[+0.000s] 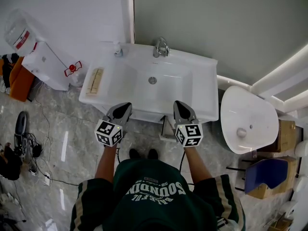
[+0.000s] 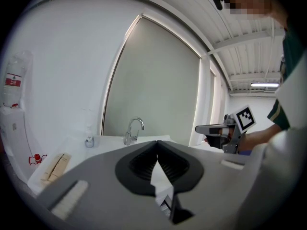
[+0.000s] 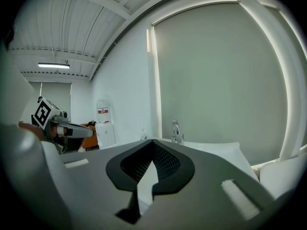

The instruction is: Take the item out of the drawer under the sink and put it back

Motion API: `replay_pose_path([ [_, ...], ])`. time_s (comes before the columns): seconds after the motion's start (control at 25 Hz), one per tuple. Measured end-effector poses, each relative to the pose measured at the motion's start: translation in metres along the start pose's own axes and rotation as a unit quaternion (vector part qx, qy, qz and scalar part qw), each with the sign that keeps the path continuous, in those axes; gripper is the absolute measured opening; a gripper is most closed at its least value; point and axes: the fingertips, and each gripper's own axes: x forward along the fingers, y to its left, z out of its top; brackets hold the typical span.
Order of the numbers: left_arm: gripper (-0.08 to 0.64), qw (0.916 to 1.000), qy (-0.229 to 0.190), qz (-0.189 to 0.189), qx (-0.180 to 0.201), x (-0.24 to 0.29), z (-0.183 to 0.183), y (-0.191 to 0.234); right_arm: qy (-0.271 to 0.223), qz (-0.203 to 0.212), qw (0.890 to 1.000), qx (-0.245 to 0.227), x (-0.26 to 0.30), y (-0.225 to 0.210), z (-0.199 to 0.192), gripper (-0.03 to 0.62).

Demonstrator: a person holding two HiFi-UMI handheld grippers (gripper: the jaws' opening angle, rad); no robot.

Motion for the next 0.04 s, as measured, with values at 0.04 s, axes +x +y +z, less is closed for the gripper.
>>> replay_pose_path([
  [0.04, 0.051, 1.0000, 0.000, 0.000, 0.000, -0.0002, -0.0003, -0.0003, 0.000, 0.000, 1.000, 0.000, -0.0001, 0.0004, -0.0005, 0.002],
])
